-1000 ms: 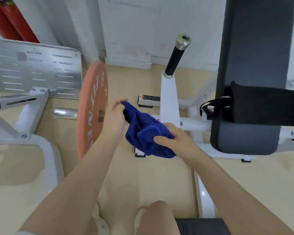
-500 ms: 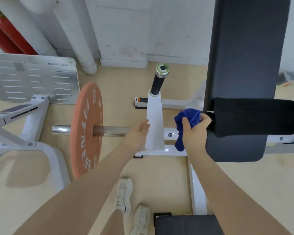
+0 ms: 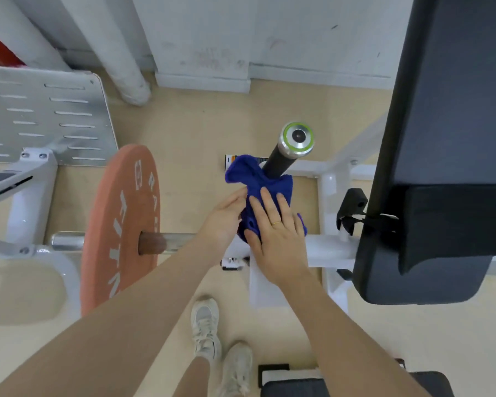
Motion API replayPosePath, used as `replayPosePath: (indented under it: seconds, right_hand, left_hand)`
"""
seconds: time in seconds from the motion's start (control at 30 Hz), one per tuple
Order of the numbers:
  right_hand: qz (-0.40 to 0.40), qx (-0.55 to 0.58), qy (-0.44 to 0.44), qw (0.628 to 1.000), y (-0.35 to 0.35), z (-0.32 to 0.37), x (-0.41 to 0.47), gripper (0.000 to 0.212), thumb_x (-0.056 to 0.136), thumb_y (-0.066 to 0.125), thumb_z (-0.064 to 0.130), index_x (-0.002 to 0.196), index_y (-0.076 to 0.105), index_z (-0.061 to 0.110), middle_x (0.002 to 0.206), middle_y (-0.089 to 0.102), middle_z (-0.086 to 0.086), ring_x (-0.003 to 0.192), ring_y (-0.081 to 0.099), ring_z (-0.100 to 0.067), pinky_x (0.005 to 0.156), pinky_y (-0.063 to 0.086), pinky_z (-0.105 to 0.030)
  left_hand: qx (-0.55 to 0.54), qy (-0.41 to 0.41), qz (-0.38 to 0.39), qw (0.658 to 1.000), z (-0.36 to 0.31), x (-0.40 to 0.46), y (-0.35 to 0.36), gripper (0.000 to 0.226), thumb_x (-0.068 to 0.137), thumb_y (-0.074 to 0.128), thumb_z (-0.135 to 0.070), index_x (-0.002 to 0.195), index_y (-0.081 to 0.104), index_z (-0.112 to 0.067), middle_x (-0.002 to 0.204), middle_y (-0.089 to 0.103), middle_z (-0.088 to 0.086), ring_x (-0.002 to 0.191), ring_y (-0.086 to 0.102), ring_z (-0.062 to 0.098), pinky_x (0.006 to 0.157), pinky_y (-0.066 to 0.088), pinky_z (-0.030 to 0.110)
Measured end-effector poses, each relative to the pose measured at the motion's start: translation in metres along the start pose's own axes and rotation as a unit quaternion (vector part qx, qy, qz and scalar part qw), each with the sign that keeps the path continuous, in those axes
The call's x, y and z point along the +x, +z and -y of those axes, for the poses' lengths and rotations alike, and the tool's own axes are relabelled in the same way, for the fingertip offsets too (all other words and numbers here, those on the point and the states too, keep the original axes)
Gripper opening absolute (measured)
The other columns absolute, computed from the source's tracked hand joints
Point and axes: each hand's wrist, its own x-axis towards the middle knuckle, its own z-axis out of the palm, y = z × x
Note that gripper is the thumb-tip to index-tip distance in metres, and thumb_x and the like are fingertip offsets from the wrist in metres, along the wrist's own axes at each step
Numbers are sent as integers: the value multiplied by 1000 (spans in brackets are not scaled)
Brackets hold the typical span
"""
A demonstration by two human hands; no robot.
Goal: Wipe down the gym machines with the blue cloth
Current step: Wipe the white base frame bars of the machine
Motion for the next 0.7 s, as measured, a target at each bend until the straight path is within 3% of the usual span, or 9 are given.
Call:
replayPosePath:
  seconds: [0.1, 0.2, 0.27, 0.3, 0.4, 0.47, 0.6, 0.63, 0.7]
  right_hand:
    - [25, 53, 6, 998, 0, -2, -51, 42, 88, 39, 38, 126, 42, 23, 149, 37, -1, 135, 30, -23, 95, 47, -43]
    - [27, 220, 90, 971, -9, -14, -32, 46, 89, 40, 35, 134, 32, 31, 154, 25, 0, 123, 47, -25, 88, 45, -33]
    - [73, 376, 143, 913, -14, -15, 9, 57, 94, 43, 27, 144, 16, 29, 151, 27, 1, 123, 44, -19, 93, 36, -24]
    - [85, 439, 166, 879, -16, -18, 33, 53, 94, 43, 28, 141, 18, 29, 144, 36, 0, 119, 46, -15, 93, 37, -22]
    - [146, 550, 250, 784, -31, -31, 68, 37, 98, 46, 29, 131, 40, 16, 109, 59, -1, 82, 60, 1, 67, 46, -11]
    - [222, 575, 304, 726, -39, -39, 57, 30, 99, 45, 24, 127, 45, 14, 89, 57, -4, 71, 55, -12, 54, 43, -19]
    - [291, 564, 333, 697, -46, -40, 21, 17, 96, 51, 25, 112, 48, 27, 85, 57, 1, 78, 55, -16, 64, 47, -31]
    - [287, 559, 325, 707, -44, -40, 26, 12, 96, 52, 23, 104, 48, 30, 84, 56, 3, 77, 55, -14, 65, 46, -29]
    - [260, 550, 288, 739, -42, -41, 49, 10, 95, 53, 17, 96, 50, 27, 80, 56, 5, 74, 53, -9, 66, 44, -22]
  left_hand:
    - [18, -18, -3, 1000, -6, -2, 10, 23, 99, 37, -12, 102, 58, -21, 89, 64, -5, 83, 61, 14, 70, 50, 16]
    - [20, -7, -5, 1000, -4, -2, 16, 26, 99, 38, -10, 109, 58, -22, 83, 67, -9, 74, 62, 6, 66, 50, 12]
    - [44, 9, -15, 999, 0, 1, 15, 28, 99, 39, -10, 109, 60, -25, 82, 69, -16, 76, 64, 0, 71, 51, 13]
    - [59, 14, -26, 998, 2, 4, 14, 30, 99, 39, -8, 109, 60, -27, 85, 68, -17, 77, 64, -2, 72, 51, 11]
    - [73, 42, -75, 994, 0, 5, 18, 34, 95, 39, 4, 112, 60, -17, 94, 65, -10, 80, 63, -7, 66, 46, 3]
    - [56, 39, -96, 993, 4, 8, 18, 34, 94, 39, 7, 117, 59, -7, 105, 63, -4, 85, 63, -5, 69, 46, 3]
    - [75, 29, -122, 989, 8, 2, 26, 39, 94, 41, 5, 124, 57, -14, 124, 60, -1, 106, 59, 9, 96, 46, 23]
    - [64, 23, -127, 990, 10, 1, 29, 40, 95, 41, 4, 125, 55, -18, 121, 61, -3, 104, 61, 6, 94, 48, 22]
    - [34, 11, -137, 990, 10, -3, 33, 39, 96, 40, 1, 118, 56, -26, 100, 67, -13, 80, 64, -7, 71, 51, 10]
